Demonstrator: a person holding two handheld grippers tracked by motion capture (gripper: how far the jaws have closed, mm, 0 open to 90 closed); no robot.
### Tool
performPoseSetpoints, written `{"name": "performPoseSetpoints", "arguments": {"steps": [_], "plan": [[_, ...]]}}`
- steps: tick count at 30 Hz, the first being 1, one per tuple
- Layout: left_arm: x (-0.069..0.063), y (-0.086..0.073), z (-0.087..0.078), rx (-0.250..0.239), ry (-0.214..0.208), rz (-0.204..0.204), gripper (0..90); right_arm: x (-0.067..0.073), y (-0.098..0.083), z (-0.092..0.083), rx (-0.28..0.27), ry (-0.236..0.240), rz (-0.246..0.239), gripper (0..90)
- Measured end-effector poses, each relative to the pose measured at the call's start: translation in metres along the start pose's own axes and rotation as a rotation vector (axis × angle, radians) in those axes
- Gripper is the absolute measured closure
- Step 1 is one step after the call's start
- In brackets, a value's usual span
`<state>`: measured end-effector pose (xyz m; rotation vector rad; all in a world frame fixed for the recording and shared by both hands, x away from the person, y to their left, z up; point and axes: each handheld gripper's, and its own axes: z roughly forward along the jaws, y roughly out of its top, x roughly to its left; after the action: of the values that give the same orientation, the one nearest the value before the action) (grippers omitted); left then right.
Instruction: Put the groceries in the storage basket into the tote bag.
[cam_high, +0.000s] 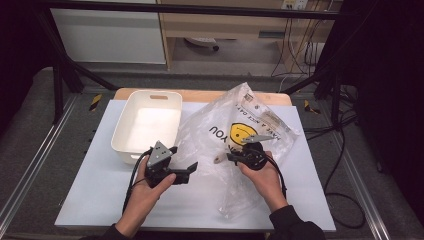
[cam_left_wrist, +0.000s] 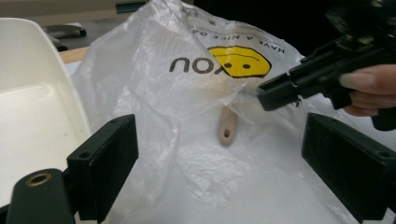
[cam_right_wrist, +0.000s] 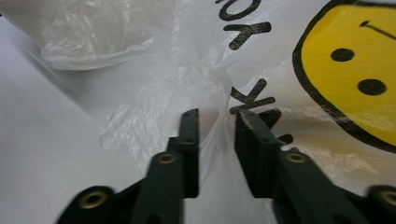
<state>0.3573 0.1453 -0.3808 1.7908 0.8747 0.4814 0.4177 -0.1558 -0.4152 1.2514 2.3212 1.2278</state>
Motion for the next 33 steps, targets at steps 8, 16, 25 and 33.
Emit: {"name": "performPoseSetpoints", "arguments": {"steps": [8,16,25,33], "plan": [[0.012,0.003,-0.014,-0.033,0.050,0.012,9.4,0.004,-0.004,-0.019,-0.042,-0.088,-0.038,28.2],[0.024,0.002,-0.023,-0.040,0.091,0.000,9.3,0.001,-0.016,-0.037,-0.066,-0.163,-0.017,12.9],[0.036,0.000,-0.031,-0.038,0.137,-0.005,9.3,-0.008,-0.048,-0.066,-0.050,-0.251,0.047,7.2],[0.042,-0.002,-0.034,-0.043,0.164,-0.006,9.3,-0.017,-0.079,-0.071,0.053,-0.286,0.129,6.8]]}}
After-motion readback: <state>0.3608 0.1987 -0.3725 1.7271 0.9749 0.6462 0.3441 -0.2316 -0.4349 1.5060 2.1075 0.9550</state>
